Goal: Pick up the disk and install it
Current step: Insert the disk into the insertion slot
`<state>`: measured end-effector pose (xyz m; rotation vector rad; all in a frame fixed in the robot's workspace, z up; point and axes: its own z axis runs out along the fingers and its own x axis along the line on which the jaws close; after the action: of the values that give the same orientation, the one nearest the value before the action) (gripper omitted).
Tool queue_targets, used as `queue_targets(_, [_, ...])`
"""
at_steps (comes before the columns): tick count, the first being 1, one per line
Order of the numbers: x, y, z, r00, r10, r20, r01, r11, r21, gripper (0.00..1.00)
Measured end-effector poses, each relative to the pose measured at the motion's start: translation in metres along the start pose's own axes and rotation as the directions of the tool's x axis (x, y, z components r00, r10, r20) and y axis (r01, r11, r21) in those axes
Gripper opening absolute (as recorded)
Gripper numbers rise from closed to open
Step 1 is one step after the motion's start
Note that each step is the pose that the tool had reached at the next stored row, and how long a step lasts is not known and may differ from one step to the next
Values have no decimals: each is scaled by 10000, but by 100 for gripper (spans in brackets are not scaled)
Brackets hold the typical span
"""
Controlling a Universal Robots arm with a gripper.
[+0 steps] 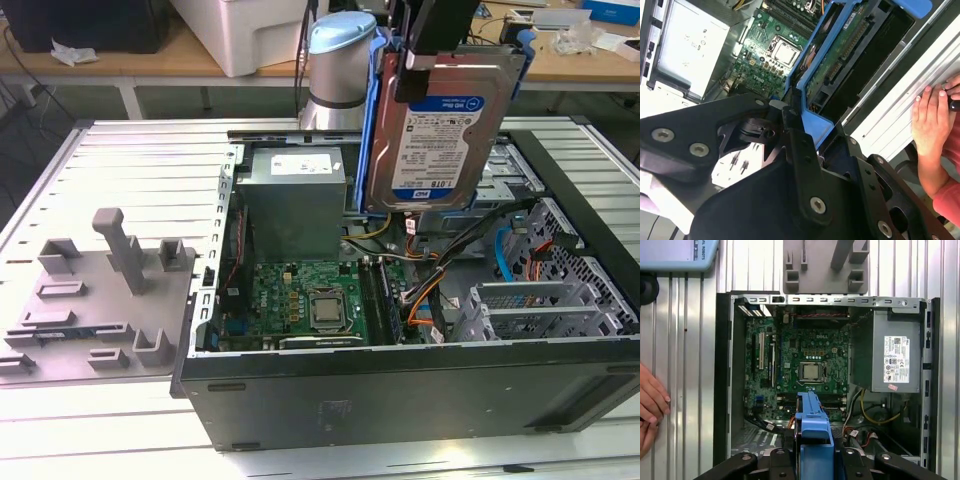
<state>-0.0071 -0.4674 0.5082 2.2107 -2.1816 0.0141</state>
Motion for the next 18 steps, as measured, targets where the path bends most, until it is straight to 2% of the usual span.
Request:
queue_targets(4, [16, 3, 2, 10000, 2, 49, -2, 10000, 17, 37])
queue_targets(6, [34, 3, 4, 10000, 1, 100, -2, 10000, 18, 37])
queue_targets(11, [35, 2, 4, 9999, 0, 105, 0, 10000, 16, 37])
queue_targets(16, [53, 2, 9, 9999, 13, 113, -12, 10000, -49, 37])
queue_targets(17, [58, 2, 10, 9999, 14, 125, -14, 10000, -50, 37])
queue_targets(18, [73, 1, 12, 9999, 18, 169, -17, 10000, -54, 37])
